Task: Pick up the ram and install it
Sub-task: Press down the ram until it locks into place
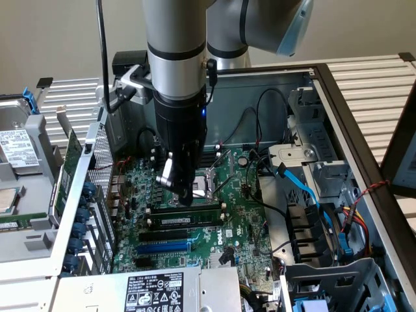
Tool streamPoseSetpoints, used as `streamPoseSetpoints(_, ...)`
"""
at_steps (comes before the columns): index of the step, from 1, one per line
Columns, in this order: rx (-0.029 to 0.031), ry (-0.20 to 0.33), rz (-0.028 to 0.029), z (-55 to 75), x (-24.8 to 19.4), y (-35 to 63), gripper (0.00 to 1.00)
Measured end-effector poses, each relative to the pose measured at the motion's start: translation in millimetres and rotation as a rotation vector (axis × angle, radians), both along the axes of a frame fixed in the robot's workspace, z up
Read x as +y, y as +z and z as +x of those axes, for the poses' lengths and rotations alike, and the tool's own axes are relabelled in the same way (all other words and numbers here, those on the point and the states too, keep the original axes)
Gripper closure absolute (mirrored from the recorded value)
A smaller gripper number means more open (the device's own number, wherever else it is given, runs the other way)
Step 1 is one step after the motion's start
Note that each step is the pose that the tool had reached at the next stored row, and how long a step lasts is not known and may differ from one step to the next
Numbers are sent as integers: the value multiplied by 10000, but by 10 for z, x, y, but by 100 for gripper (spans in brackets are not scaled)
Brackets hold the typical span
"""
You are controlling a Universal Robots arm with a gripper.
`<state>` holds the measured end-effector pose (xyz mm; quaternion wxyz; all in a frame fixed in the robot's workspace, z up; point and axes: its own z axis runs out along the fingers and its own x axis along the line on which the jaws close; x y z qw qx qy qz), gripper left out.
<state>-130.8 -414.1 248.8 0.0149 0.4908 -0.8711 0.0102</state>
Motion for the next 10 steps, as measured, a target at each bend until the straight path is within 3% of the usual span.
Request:
streamPoseSetpoints(2,-25,-186,-55,0,0,0,89)
streamPoseSetpoints(10,-29,-1160,-77,0,0,1,89)
